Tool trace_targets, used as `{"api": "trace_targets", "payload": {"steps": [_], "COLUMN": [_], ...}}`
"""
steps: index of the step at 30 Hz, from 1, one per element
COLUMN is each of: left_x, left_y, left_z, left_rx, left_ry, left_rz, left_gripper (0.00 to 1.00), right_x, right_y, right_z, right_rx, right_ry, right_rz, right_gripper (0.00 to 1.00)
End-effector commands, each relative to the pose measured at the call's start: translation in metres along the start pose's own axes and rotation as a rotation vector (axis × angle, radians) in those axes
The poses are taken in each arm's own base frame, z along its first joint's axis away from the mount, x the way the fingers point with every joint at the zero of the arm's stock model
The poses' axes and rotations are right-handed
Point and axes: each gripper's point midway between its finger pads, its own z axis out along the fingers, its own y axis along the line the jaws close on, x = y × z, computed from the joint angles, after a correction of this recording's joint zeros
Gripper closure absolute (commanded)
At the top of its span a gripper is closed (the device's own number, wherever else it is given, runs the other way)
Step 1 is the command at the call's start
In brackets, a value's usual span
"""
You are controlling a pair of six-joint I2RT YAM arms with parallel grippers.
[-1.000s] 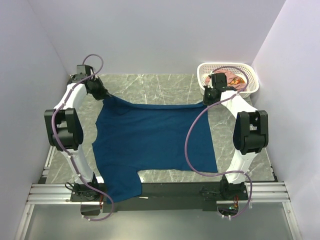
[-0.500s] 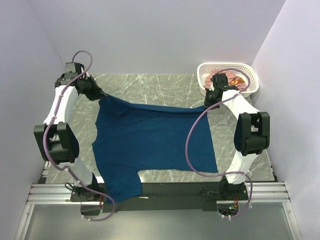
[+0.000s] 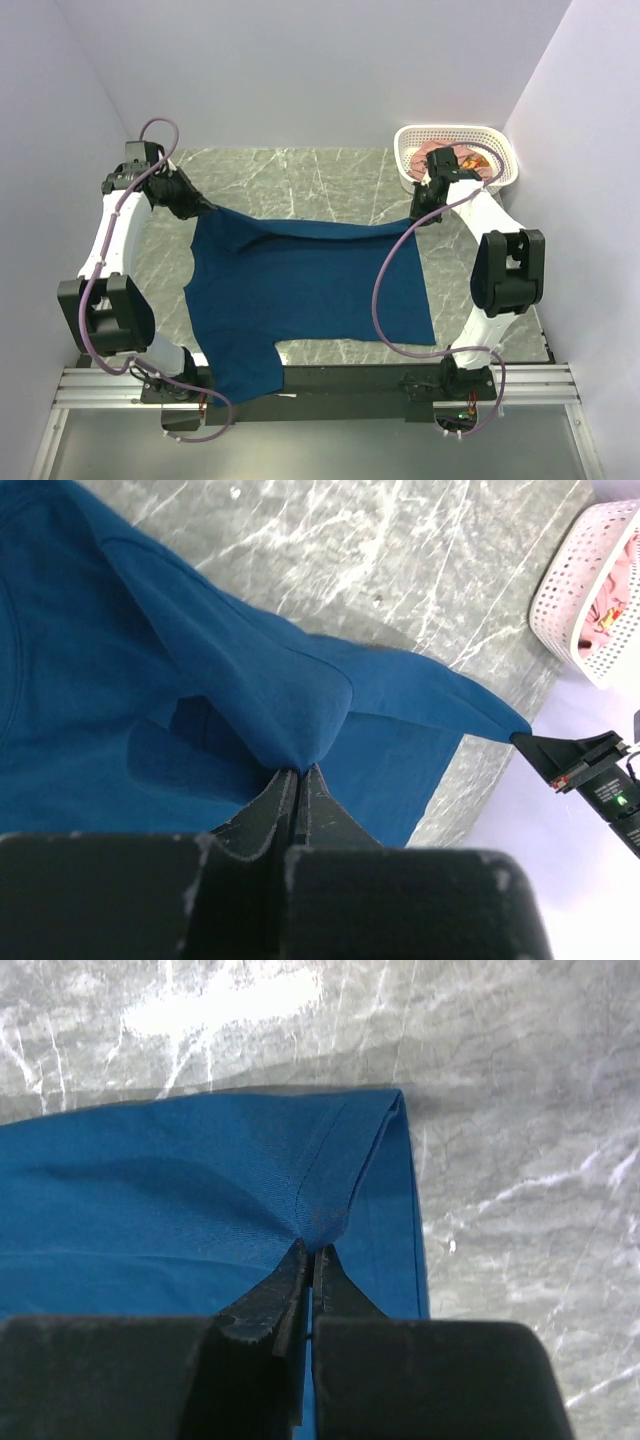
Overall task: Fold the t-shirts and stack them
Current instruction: Fold the tshirt
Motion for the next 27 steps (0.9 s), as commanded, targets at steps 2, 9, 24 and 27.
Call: {"api": "trace_targets", "payload": {"steps": [2,9,24,27], "left_x": [0.004,0.023,0.078,0.088], "left_y": [-0.001,0.011,0.061,0.07], "left_z": [-0.018,-0.03,-0.015,-0.009], "left_rx": [0.021,0.012,-0.041,-0.045], "left_ry": [-0.022,-0.017,0.073,0.09], "left_rz": [-0.003,-0.009,-0.095,-0.111], "left_gripper": [0.99,0.99,0.99,0.99], "right_x": [-0.011,0.001,0.045,0.051], "right_y": [0.002,-0.007,-0.029,-0.034], "right_z": [-0.032,-0.029,0.004,0.016], "right_rx": [-0.001,0.03,0.119,0.136], "right_ry": [-0.055,-0.027,0.071,0.09], "right_rz": [0.013,0.036,0.121,0.128], "right_gripper": [1.0,1.0,1.0,1.0]}}
